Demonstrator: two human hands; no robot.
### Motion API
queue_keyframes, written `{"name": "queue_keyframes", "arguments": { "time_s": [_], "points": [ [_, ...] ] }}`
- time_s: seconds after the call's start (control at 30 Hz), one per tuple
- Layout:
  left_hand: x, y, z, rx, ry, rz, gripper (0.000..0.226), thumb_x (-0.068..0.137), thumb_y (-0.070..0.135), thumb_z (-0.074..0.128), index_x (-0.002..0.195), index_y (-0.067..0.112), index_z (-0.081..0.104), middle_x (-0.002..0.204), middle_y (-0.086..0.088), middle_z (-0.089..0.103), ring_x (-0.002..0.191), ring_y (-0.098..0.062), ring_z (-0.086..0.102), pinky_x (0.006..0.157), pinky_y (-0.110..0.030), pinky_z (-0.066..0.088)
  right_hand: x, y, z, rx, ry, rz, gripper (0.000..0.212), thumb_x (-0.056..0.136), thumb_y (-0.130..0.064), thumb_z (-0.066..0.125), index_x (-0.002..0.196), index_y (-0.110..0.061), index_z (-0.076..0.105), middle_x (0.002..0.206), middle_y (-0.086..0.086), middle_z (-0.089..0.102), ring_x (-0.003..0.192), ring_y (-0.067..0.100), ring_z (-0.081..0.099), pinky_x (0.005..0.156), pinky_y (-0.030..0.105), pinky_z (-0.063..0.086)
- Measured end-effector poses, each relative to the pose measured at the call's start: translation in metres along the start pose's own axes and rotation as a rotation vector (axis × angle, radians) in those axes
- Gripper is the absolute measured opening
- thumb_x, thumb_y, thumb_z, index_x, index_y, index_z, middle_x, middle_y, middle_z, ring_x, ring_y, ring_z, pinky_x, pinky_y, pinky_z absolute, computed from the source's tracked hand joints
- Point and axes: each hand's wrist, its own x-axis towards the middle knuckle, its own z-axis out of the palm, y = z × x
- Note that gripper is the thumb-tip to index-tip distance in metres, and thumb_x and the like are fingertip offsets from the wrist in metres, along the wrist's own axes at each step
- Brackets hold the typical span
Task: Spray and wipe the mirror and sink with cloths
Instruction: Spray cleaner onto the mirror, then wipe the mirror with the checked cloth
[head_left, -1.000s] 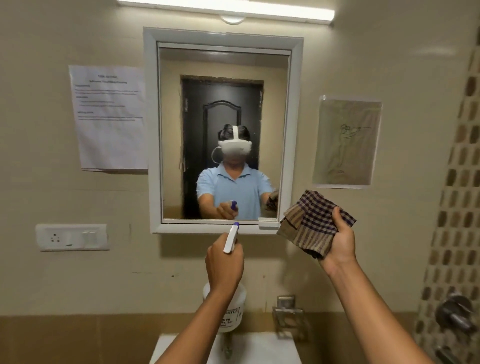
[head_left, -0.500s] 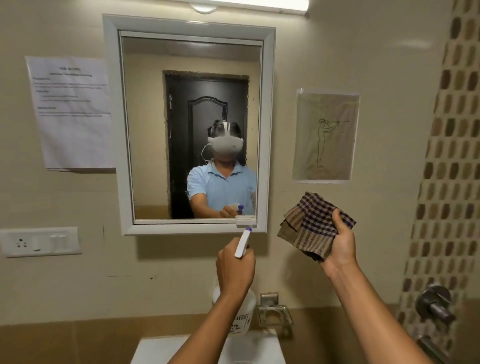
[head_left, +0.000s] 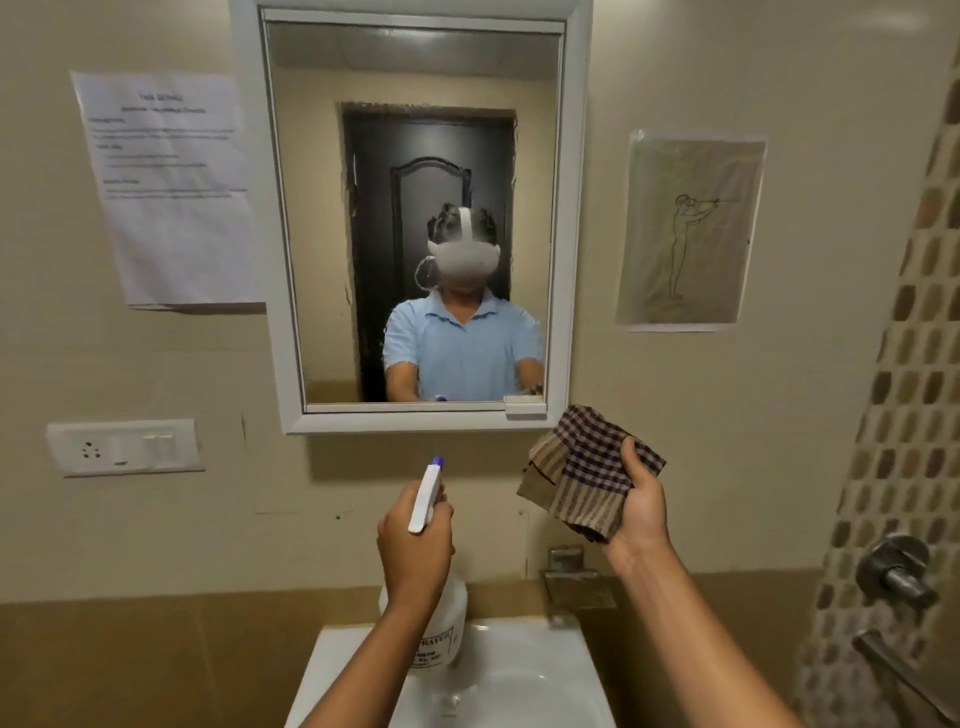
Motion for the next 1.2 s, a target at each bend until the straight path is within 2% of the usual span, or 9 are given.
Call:
{"name": "queue_keyframes", "arguments": {
  "time_s": [0.1,0.3,0.43,0.53,0.7,0.87,0.93,1.07,1.2],
  "points": [
    [-0.010,-0.013,-0.016,-0.057,-0.114,-0.016,0.013,0.092,0.011,0.063,0.080,0.016,0.064,0.061,-0.005,0.056,0.053,-0.030,0.056,0.048,-0.028,0.046,-0.015,0.020,-0.005,0.028,0.016,0.018,0.047,0.096,-0.042,0.053,0.125,-0.007,0.064,0.115,0.013,0.071,0.108,0.032,0.065,0.101,0.051,0.048],
    [-0.038,-0.045,-0.032,-0.173,-0.299,-0.056,0.017,0.096,0.025,0.062,0.087,0.011,0.065,0.067,-0.008,0.056,0.059,-0.020,0.053,0.053,-0.023,0.044,-0.051,0.062,-0.043,0.009,0.125,0.029,0.056,0.089,-0.043,0.057,0.128,-0.003,0.063,0.130,0.019,0.064,0.123,0.038,0.058,0.110,0.055,0.040],
    [-0.060,-0.065,-0.025,-0.206,-0.415,-0.104,0.015,0.097,0.033,0.060,0.092,0.021,0.067,0.071,-0.003,0.060,0.060,-0.018,0.058,0.063,-0.039,0.049,-0.085,0.078,-0.080,-0.020,0.267,0.051,0.045,0.100,-0.039,0.047,0.119,-0.003,0.066,0.111,0.014,0.073,0.097,0.030,0.070,0.087,0.044,0.053],
    [-0.086,-0.071,-0.011,-0.218,-0.477,-0.142,0.021,0.097,0.036,0.058,0.103,0.018,0.067,0.081,-0.003,0.065,0.064,-0.014,0.063,0.064,-0.026,0.048,-0.110,0.082,-0.112,-0.049,0.374,0.060,0.046,0.100,-0.040,0.049,0.121,-0.003,0.065,0.114,0.014,0.073,0.101,0.031,0.069,0.087,0.043,0.054],
    [-0.136,-0.081,0.032,-0.207,-0.640,-0.161,0.020,0.097,0.037,0.057,0.103,0.018,0.061,0.087,-0.006,0.058,0.078,-0.018,0.056,0.070,-0.026,0.044,-0.142,0.072,-0.167,-0.033,0.520,0.039,0.035,0.100,-0.037,0.052,0.108,-0.007,0.069,0.095,0.008,0.078,0.088,0.027,0.072,0.079,0.042,0.055],
    [-0.187,-0.064,0.092,-0.226,-0.827,-0.214,0.020,0.091,0.029,0.065,0.103,0.019,0.051,0.087,-0.015,0.056,0.075,-0.019,0.054,0.066,-0.032,0.045,-0.160,0.044,-0.229,-0.041,0.637,-0.013,0.043,0.100,-0.040,0.051,0.122,-0.007,0.066,0.116,0.012,0.073,0.110,0.034,0.067,0.098,0.049,0.051],
    [-0.207,-0.055,0.118,-0.236,-0.893,-0.216,0.021,0.084,0.033,0.064,0.097,0.023,0.050,0.086,-0.023,0.052,0.071,-0.022,0.051,0.063,-0.034,0.043,-0.165,0.026,-0.255,-0.016,0.701,-0.043,0.041,0.098,-0.040,0.054,0.121,-0.009,0.067,0.115,0.011,0.073,0.109,0.033,0.067,0.092,0.047,0.054],
    [-0.242,-0.034,0.166,-0.234,-1.025,-0.241,0.014,0.079,0.025,0.053,0.091,0.020,0.048,0.077,-0.011,0.045,0.066,-0.014,0.045,0.061,-0.031,0.039,-0.171,-0.008,-0.303,0.039,0.769,-0.121,0.035,0.095,-0.041,0.056,0.111,-0.012,0.071,0.107,0.009,0.075,0.098,0.030,0.070,0.086,0.046,0.055],
    [-0.276,-0.023,0.210,-0.253,-1.134,-0.275,0.019,0.082,0.021,0.054,0.097,0.009,0.049,0.076,-0.002,0.044,0.063,-0.006,0.043,0.062,-0.027,0.037,-0.183,-0.040,-0.345,0.132,0.783,-0.215,0.031,0.100,-0.035,0.050,0.108,-0.013,0.070,0.109,0.011,0.073,0.100,0.029,0.068,0.098,0.051,0.049]
  ]
}}
